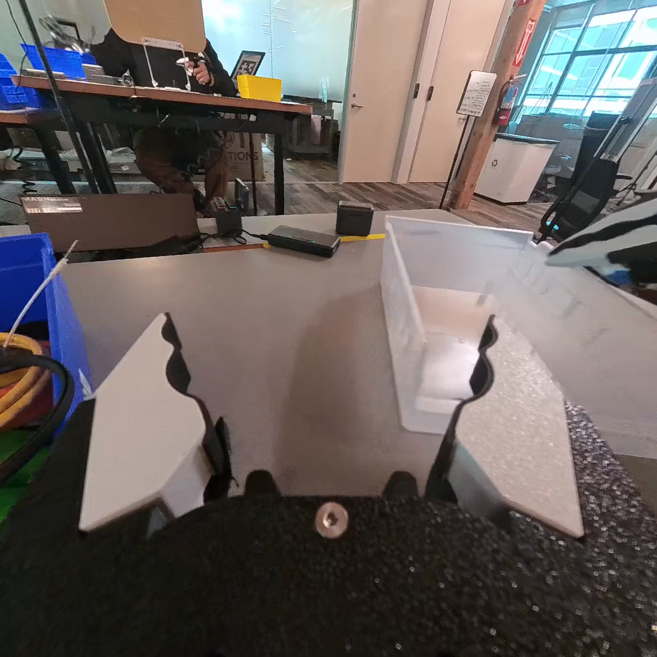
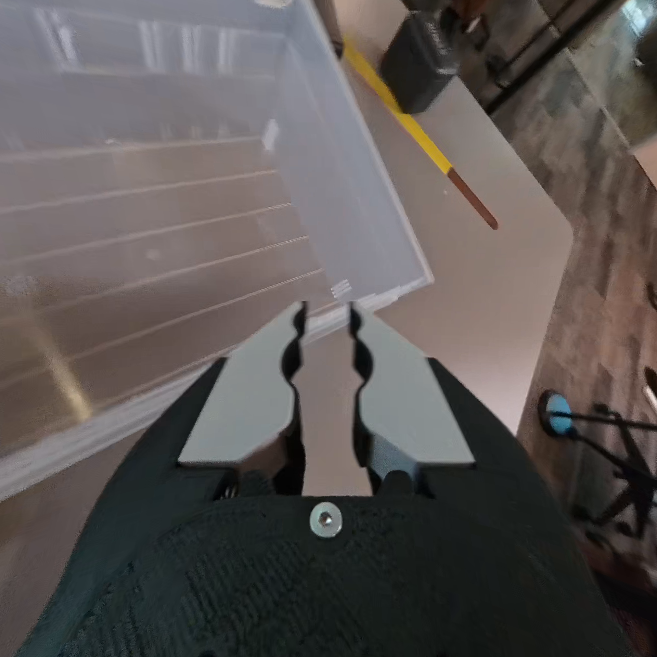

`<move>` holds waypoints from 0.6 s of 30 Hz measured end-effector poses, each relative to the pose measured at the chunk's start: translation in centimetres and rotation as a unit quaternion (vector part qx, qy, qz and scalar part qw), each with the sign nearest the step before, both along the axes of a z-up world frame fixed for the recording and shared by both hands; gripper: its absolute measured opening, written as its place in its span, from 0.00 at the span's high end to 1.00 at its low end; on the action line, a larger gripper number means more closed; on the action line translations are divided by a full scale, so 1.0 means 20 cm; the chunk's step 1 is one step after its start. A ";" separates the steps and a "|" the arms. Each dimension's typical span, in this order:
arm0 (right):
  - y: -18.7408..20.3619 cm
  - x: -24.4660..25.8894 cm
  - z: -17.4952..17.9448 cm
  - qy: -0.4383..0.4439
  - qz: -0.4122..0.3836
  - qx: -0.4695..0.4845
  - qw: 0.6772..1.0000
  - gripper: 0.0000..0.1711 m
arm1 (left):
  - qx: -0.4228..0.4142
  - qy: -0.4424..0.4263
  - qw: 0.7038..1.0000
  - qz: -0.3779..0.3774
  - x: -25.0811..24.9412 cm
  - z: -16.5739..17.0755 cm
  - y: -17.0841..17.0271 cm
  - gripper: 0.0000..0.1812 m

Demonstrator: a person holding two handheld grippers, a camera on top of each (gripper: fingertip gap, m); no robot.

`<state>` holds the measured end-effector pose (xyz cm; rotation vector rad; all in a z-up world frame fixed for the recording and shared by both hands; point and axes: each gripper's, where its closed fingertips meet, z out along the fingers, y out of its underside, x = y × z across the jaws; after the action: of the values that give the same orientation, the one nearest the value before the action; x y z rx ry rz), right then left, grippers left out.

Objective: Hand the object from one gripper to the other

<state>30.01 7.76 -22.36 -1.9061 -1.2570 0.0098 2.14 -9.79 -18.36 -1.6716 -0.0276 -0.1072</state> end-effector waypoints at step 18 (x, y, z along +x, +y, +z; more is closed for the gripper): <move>-0.30 0.07 -0.07 0.121 -0.058 -0.167 0.977 0.86 | -0.073 0.047 0.990 0.109 -0.19 -0.08 0.01 0.12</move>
<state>31.42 1.71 -23.73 -2.1842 -1.0249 0.4031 -1.65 -9.59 -20.01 -1.8059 -0.1494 0.1432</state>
